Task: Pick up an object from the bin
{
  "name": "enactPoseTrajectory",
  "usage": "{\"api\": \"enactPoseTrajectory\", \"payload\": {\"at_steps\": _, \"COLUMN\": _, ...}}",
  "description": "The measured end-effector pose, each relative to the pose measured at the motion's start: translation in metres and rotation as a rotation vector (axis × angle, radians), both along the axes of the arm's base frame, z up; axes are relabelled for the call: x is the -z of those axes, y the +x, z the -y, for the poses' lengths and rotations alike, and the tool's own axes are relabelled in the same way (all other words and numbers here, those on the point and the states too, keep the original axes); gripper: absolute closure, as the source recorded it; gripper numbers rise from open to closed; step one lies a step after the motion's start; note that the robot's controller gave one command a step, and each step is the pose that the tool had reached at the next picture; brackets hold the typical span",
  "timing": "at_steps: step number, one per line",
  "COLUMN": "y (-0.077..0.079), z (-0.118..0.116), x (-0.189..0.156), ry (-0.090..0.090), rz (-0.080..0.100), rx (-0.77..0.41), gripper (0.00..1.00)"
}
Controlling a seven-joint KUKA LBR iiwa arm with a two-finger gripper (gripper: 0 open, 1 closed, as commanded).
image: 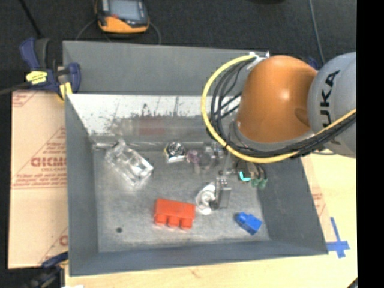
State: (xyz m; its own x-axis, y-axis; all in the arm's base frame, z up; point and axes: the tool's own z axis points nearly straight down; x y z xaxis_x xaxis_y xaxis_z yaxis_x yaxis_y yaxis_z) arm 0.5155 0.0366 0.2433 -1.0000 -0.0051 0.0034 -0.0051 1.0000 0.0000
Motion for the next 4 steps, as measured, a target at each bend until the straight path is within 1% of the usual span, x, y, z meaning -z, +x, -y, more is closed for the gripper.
{"api": "enactPoseTrajectory", "payload": {"at_steps": 1, "y": 0.036, "z": 0.053, "x": 0.175, "ry": 0.000, "rz": 0.002, "rx": -0.563, "gripper": 0.00}}
{"api": "enactPoseTrajectory", "payload": {"at_steps": 2, "y": 0.050, "z": 0.054, "x": 0.141, "ry": -0.002, "rz": 0.011, "rx": -0.562, "gripper": 0.00}}
{"api": "enactPoseTrajectory", "payload": {"at_steps": 3, "y": 0.048, "z": 0.053, "x": 0.143, "ry": -0.001, "rz": 0.009, "rx": -0.732, "gripper": 0.00}}
{"api": "enactPoseTrajectory", "payload": {"at_steps": 4, "y": 0.046, "z": 0.057, "x": 0.174, "ry": 0.003, "rz": 0.005, "rx": -0.787, "gripper": 0.00}}
